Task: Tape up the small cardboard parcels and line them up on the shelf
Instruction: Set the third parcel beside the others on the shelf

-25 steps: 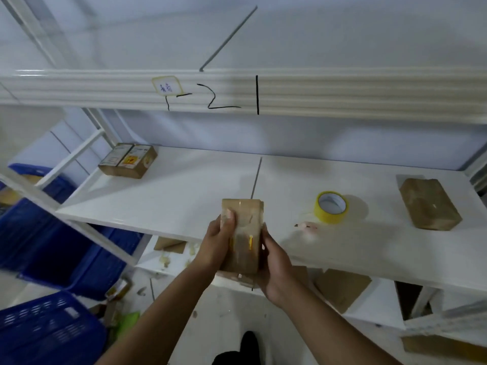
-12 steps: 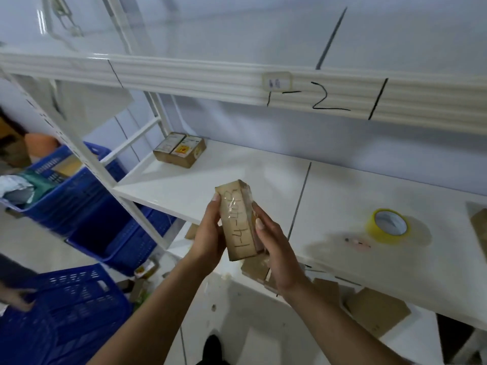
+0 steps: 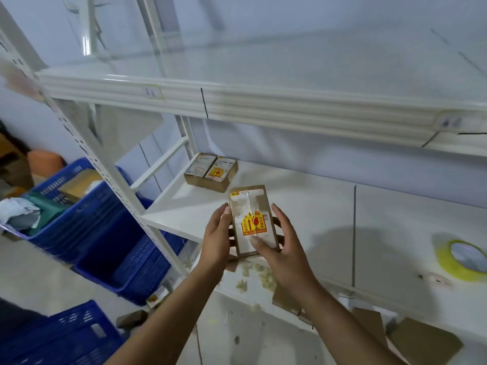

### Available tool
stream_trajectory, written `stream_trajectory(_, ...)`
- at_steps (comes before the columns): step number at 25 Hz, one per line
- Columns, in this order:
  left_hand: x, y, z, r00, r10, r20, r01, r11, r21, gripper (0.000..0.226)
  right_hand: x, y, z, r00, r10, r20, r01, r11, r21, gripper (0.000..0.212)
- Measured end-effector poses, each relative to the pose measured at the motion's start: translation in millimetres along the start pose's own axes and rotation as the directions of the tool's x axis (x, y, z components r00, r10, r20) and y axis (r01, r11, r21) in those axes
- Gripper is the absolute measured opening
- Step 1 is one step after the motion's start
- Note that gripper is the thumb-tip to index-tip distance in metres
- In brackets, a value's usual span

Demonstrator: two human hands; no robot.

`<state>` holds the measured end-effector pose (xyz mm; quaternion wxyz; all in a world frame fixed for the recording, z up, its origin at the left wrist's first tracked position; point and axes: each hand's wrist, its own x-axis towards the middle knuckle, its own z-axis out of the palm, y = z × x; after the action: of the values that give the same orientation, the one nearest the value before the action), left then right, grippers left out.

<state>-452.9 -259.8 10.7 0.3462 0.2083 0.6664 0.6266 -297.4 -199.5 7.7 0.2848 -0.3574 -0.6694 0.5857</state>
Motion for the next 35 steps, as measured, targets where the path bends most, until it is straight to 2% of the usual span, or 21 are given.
stream_trajectory(5, 45, 8, -33, 0.987, 0.01, 0.159, 0.01, 0.992, -0.122, 0.033, 29, 0, 21, 0.994, 0.077, -0.073, -0.075, 0.997, 0.033, 0.081)
stream_trajectory(10, 88, 6, -25, 0.996, -0.025, 0.084, 0.022, 0.999, 0.028, 0.038, 58, 7, 22, 0.984, 0.162, 0.074, -0.162, 0.987, 0.004, 0.091)
stream_trajectory(14, 119, 8, -23, 0.981, -0.134, 0.14, 0.119, 0.987, 0.112, 0.037, 99, 1, 20, 0.981, 0.191, 0.037, -0.189, 0.98, -0.057, 0.08)
stream_trajectory(17, 145, 10, -32, 0.945, -0.179, 0.275, 0.127, 0.972, 0.195, 0.038, 133, -1, 21, 0.978, 0.203, 0.054, -0.196, 0.974, -0.116, 0.08)
stream_trajectory(20, 174, 6, -42, 0.859, -0.114, 0.499, 0.065, 0.991, 0.115, 0.047, 167, 2, 26, 0.975, 0.219, 0.035, -0.211, 0.965, -0.158, 0.083)
stream_trajectory(22, 192, 4, -45, 0.842, -0.081, 0.534, 0.006, 0.99, 0.141, 0.056, 188, 5, 30, 0.97, 0.241, 0.01, -0.235, 0.954, -0.184, 0.084)
stream_trajectory(24, 210, 2, -43, 0.884, -0.066, 0.462, -0.12, 0.925, 0.361, 0.057, 205, 9, 38, 0.964, 0.265, -0.01, -0.263, 0.947, -0.186, 0.079)
stream_trajectory(26, 227, -2, -42, 0.926, -0.02, 0.377, -0.248, 0.722, 0.646, 0.047, 220, 13, 46, 0.951, 0.309, -0.032, -0.31, 0.943, -0.117, 0.071)
stream_trajectory(28, 241, -10, -47, 0.94, 0.027, 0.339, -0.3, 0.537, 0.789, 0.036, 228, 17, 60, 0.933, 0.352, -0.075, -0.355, 0.934, -0.034, 0.067)
stream_trajectory(29, 247, -14, -50, 0.936, 0.045, 0.349, -0.324, 0.494, 0.807, 0.035, 232, 21, 68, 0.926, 0.365, -0.102, -0.367, 0.93, -0.01, 0.067)
stream_trajectory(33, 266, -22, -59, 0.901, 0.114, 0.418, -0.421, 0.459, 0.782, 0.033, 243, 32, 95, 0.899, 0.401, -0.178, -0.396, 0.916, 0.065, 0.06)
stream_trajectory(35, 272, -24, -59, 0.898, 0.14, 0.418, -0.437, 0.404, 0.804, 0.03, 249, 35, 102, 0.889, 0.414, -0.197, -0.405, 0.91, 0.086, 0.056)
